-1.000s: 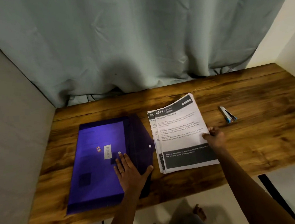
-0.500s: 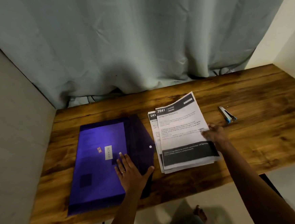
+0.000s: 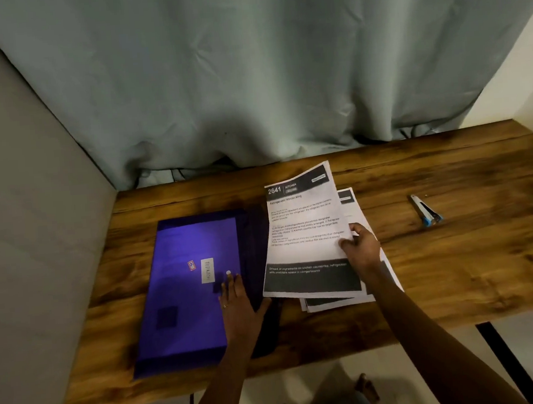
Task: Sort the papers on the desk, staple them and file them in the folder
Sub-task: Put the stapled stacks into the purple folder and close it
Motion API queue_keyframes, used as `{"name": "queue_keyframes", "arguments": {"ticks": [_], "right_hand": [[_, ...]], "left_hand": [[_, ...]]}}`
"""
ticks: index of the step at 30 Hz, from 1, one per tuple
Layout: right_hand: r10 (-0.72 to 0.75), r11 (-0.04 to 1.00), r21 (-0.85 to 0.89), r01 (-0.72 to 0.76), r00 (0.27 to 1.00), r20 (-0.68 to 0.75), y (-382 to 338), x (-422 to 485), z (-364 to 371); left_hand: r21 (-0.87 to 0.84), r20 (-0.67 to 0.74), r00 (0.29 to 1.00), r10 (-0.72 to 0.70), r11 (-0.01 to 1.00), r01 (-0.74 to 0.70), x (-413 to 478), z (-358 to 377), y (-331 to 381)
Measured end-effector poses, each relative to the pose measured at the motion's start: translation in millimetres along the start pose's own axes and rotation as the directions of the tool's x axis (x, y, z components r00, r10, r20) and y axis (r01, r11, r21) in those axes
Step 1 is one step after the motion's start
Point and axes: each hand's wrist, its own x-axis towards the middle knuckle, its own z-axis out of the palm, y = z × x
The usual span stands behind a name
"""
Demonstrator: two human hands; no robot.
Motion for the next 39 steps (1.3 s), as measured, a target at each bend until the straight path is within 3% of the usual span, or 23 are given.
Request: {"name": "queue_keyframes", "arguments": {"ticks": [4,12,16,21,24,28,30,32,36,39], "right_hand": [[-0.037,0.999,-0.012,0.036,0.999,-0.041,3.4,-16.0,12.7],[-0.039,0.999,0.008,0.040,0.994,-0.099,7.8,-31.4,24.7],[0.051,0.996,0.079,-0.043,0.994,-0.098,9.6,-31.8,29.3],[0.156,0.976,0.165,-0.139,0.983,-0.094,10.9,-33.9,35.4],[0.207,0.962,0.200,-0.186,0.974,-0.092,11.1,-34.1,40.5],[0.235,0.949,0.237,-0.209,0.968,-0.085,9.5,-37.3,48.3],[0.240,0.945,0.247,-0.214,0.967,-0.081,9.2,-38.2,50.5],[0.260,0.939,0.256,-0.231,0.962,-0.086,8.9,-37.9,50.6],[0.318,0.915,0.285,-0.285,0.945,-0.078,9.1,-36.0,47.9],[0.417,0.865,0.328,-0.380,0.907,-0.050,8.9,-35.2,47.6]], "left_hand": [[-0.122,-0.031,0.998,-0.053,0.991,0.049,-2.6,-11.4,-3.5],[-0.191,-0.052,0.995,-0.086,0.979,0.075,3.2,-25.7,-5.0],[-0.205,-0.103,0.988,-0.118,0.974,0.095,3.5,-27.9,-7.4],[-0.053,-0.116,0.986,-0.122,0.992,0.116,-2.9,-35.4,-4.1],[-0.095,-0.116,0.981,-0.157,0.985,0.146,-0.2,-34.1,-8.1],[-0.223,-0.199,0.977,-0.070,0.974,0.024,-6.2,-37.8,-4.5],[-0.158,-0.295,0.954,-0.063,0.987,0.016,-5.9,-37.4,-3.3],[-0.075,-0.256,0.960,-0.116,0.992,0.100,-6.5,-37.5,-3.9],[-0.211,-0.172,0.975,-0.137,0.972,0.099,-5.2,-38.5,-9.5],[-0.184,-0.161,0.973,-0.164,0.974,0.133,-1.1,-42.8,-9.4]]}}
